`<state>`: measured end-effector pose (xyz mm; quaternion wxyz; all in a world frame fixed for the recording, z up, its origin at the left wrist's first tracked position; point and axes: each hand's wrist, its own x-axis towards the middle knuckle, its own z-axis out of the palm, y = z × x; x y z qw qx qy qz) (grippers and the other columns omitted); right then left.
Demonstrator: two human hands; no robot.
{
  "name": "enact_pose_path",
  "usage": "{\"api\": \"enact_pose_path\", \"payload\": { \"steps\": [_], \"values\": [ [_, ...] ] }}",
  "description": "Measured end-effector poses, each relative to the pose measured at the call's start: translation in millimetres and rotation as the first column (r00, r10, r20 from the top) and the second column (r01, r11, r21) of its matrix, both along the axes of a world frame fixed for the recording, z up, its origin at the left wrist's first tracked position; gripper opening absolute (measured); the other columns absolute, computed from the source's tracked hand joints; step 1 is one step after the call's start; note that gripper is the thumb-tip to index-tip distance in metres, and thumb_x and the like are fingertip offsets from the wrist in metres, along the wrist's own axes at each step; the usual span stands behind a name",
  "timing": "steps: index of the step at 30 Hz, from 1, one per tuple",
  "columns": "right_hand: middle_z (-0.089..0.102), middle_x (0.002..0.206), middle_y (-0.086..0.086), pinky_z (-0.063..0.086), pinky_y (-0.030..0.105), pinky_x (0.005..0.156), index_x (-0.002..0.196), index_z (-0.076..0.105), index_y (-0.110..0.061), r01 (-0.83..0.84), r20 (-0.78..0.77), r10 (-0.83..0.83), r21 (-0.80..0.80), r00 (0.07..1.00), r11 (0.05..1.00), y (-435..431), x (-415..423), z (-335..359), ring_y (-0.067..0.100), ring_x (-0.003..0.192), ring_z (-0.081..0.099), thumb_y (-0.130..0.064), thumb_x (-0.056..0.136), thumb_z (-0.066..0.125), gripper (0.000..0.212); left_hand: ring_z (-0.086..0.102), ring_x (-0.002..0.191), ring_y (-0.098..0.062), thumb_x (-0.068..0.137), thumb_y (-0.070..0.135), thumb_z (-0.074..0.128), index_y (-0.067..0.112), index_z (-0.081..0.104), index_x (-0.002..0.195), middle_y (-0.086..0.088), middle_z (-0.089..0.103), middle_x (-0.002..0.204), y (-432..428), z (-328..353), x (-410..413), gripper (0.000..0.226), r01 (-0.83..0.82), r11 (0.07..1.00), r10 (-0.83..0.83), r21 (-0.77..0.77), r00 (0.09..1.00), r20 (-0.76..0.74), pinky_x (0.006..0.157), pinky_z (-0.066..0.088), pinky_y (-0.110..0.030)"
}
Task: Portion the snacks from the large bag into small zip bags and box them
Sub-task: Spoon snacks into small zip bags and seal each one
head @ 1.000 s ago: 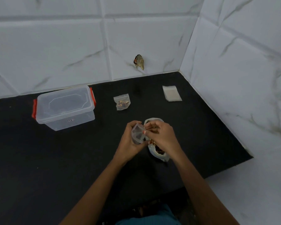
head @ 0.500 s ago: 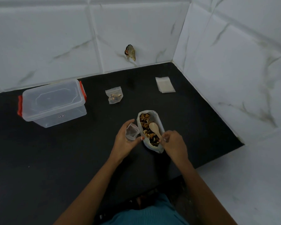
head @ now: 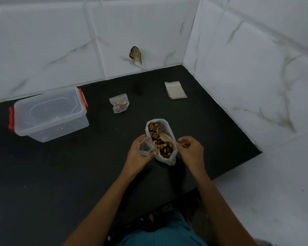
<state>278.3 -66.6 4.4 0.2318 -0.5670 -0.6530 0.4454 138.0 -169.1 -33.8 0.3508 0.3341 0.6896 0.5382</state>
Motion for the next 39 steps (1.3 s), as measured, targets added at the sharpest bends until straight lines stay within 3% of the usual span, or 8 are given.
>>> {"api": "enact_pose_path", "payload": {
  "steps": [9, 13, 17, 21, 23, 28, 33, 39],
  "values": [
    [0.057, 0.092, -0.005, 0.046, 0.013, 0.073, 0.107, 0.066, -0.011, 0.034, -0.212, -0.036, -0.009, 0.977, 0.999, -3, -14, -11, 0.006, 0.088, 0.057, -0.016, 0.091, 0.056, 0.02, 0.048, 0.123, -0.011, 0.059, 0.045, 0.076, 0.03, 0.049, 0.122, 0.003, 0.049, 0.134, 5, -6, -1, 0.071, 0.063, 0.997, -0.062, -0.032, 0.998, 0.025, 0.103, 0.043, -0.04],
    [0.061, 0.082, -0.004, 0.045, 0.008, 0.064, 0.101, 0.065, -0.012, 0.03, -0.238, -0.018, 0.045, 0.971, 0.999, -1, -15, -10, 0.003, 0.077, 0.058, -0.019, 0.094, 0.05, 0.018, 0.048, 0.123, -0.011, 0.072, 0.023, 0.078, 0.016, 0.045, 0.132, 0.007, 0.049, 0.131, 7, -9, -3, 0.068, 0.072, 0.997, -0.07, -0.039, 0.996, 0.055, 0.103, 0.043, -0.039],
    [0.061, 0.078, 0.0, 0.046, 0.011, 0.063, 0.092, 0.064, -0.011, -0.038, -0.201, 0.065, 0.134, 0.977, 0.99, 1, -16, -13, 0.006, 0.073, 0.059, -0.018, 0.095, 0.048, 0.017, 0.052, 0.113, -0.002, 0.077, 0.008, 0.073, 0.022, 0.052, 0.119, 0.022, 0.051, 0.115, 11, -3, -3, 0.049, 0.067, 0.998, -0.066, -0.013, 0.993, 0.097, 0.092, 0.048, -0.021],
    [0.064, 0.089, 0.006, 0.045, 0.005, 0.067, 0.102, 0.065, -0.004, -0.086, -0.154, 0.117, 0.195, 0.981, 0.977, 0, -23, -19, 0.011, 0.082, 0.061, -0.015, 0.094, 0.05, 0.02, 0.058, 0.091, 0.013, 0.078, 0.0, 0.069, 0.031, 0.053, 0.099, 0.018, 0.058, 0.1, 14, 1, -1, 0.041, 0.07, 0.997, -0.072, 0.02, 0.99, 0.123, 0.075, 0.048, -0.009],
    [0.064, 0.093, 0.006, 0.044, 0.004, 0.068, 0.106, 0.064, -0.001, -0.118, -0.145, 0.15, 0.206, 0.978, 0.971, -2, -26, -20, 0.011, 0.085, 0.06, -0.013, 0.094, 0.05, 0.022, 0.06, 0.092, 0.007, 0.078, -0.001, 0.069, 0.03, 0.053, 0.097, 0.015, 0.06, 0.099, 14, 0, -1, 0.039, 0.068, 0.997, -0.071, 0.03, 0.987, 0.143, 0.074, 0.049, -0.01],
    [0.062, 0.075, 0.0, 0.045, 0.006, 0.06, 0.089, 0.064, -0.006, -0.034, -0.209, 0.053, 0.094, 0.976, 0.995, -3, -33, -20, 0.005, 0.066, 0.058, -0.014, 0.095, 0.049, 0.019, 0.058, 0.109, -0.012, 0.076, 0.012, 0.074, 0.025, 0.055, 0.109, 0.0, 0.061, 0.115, 17, -4, -5, 0.04, 0.056, 0.998, -0.052, -0.013, 0.975, 0.217, 0.089, 0.051, -0.027],
    [0.062, 0.064, 0.002, 0.05, 0.018, 0.057, 0.072, 0.06, -0.013, 0.141, -0.345, -0.216, -0.23, 0.913, 0.963, 5, -35, -22, 0.011, 0.057, 0.058, -0.013, 0.094, 0.049, 0.025, 0.059, 0.105, -0.01, 0.077, 0.008, 0.072, 0.028, 0.056, 0.103, 0.002, 0.062, 0.109, 17, -2, -7, 0.037, 0.068, 0.998, -0.063, -0.008, 0.964, 0.257, 0.084, 0.049, -0.021],
    [0.062, 0.066, -0.003, 0.046, 0.007, 0.054, 0.085, 0.063, -0.006, 0.08, -0.292, -0.111, -0.116, 0.95, 0.99, -5, -39, -19, -0.003, 0.051, 0.059, -0.014, 0.094, 0.05, 0.017, 0.06, 0.108, -0.011, 0.077, 0.007, 0.071, 0.026, 0.055, 0.109, 0.0, 0.062, 0.114, 14, -2, -7, 0.041, 0.088, 0.996, -0.088, 0.017, 0.941, 0.326, 0.087, 0.049, -0.023]
  ]
}}
